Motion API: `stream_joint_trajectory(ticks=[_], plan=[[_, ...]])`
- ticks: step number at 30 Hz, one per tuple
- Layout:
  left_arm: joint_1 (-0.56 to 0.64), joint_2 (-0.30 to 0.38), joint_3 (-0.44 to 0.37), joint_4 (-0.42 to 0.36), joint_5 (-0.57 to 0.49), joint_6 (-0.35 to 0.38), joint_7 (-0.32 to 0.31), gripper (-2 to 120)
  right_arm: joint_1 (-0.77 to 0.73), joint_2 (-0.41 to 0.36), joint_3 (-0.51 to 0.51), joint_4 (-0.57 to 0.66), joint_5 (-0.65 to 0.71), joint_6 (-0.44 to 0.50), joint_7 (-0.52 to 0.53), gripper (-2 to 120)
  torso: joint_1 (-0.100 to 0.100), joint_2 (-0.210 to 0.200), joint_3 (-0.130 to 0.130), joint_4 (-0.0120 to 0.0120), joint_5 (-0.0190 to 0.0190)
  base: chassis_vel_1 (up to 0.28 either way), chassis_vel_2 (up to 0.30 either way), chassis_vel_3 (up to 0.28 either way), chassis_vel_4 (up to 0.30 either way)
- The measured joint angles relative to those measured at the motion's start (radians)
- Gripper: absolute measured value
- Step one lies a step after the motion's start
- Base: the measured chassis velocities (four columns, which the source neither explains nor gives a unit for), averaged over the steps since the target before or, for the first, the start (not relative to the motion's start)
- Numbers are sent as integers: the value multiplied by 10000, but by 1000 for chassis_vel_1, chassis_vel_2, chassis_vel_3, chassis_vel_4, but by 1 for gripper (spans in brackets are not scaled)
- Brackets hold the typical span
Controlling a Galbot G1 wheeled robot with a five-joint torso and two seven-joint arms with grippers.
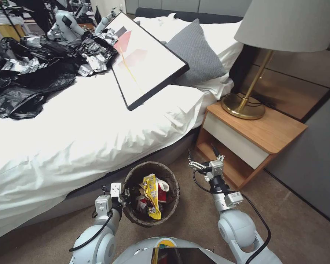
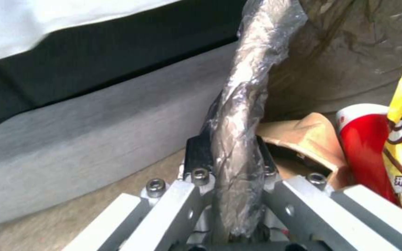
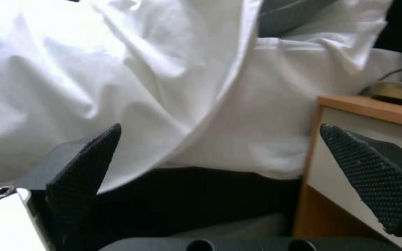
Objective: Pick up the trash bin, then pick up the garbage from the floor and place it into the trash bin.
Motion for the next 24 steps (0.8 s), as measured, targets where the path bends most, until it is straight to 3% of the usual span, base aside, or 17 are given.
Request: stream_joint_trajectory(ticks=[24], plan=[[678,-54,-62,-50,207,-268,114,0,250,63,-30,-393,195,303,-59,100,0,0,0,4,1,114,111,109,108]])
